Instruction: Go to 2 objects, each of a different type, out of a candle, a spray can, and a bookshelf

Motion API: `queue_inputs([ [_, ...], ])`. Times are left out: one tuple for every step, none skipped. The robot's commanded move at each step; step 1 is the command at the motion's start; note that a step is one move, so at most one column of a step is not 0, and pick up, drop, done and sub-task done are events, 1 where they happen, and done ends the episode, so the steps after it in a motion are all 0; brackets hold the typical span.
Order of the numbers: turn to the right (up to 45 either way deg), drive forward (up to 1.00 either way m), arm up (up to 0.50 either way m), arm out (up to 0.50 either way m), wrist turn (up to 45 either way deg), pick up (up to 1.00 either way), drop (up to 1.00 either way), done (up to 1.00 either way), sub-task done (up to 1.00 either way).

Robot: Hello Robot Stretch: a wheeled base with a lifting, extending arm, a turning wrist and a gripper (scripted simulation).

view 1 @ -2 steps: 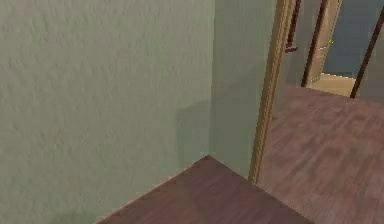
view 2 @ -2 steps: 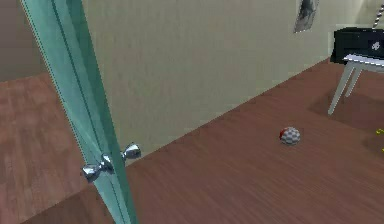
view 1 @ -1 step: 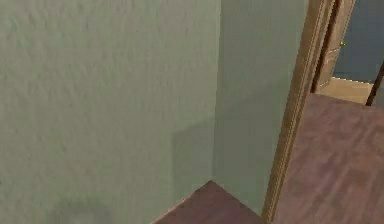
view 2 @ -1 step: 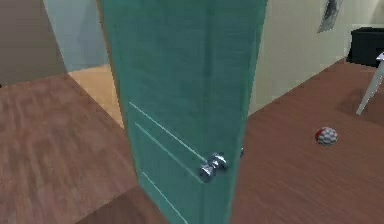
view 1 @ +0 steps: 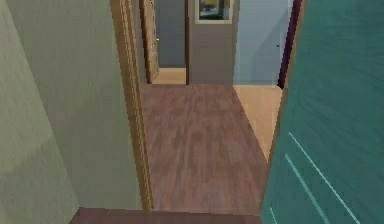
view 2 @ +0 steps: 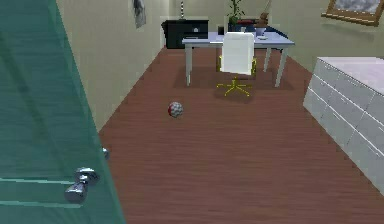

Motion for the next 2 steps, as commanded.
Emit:
queue_inputs([
  [3.0, 0.00, 0.00, 0.00, 0.0, 0.00, 0.00, 0.00, 0.00],
  [0.0, 0.05, 0.00, 0.00, 0.0, 0.00, 0.00, 0.00, 0.00],
])
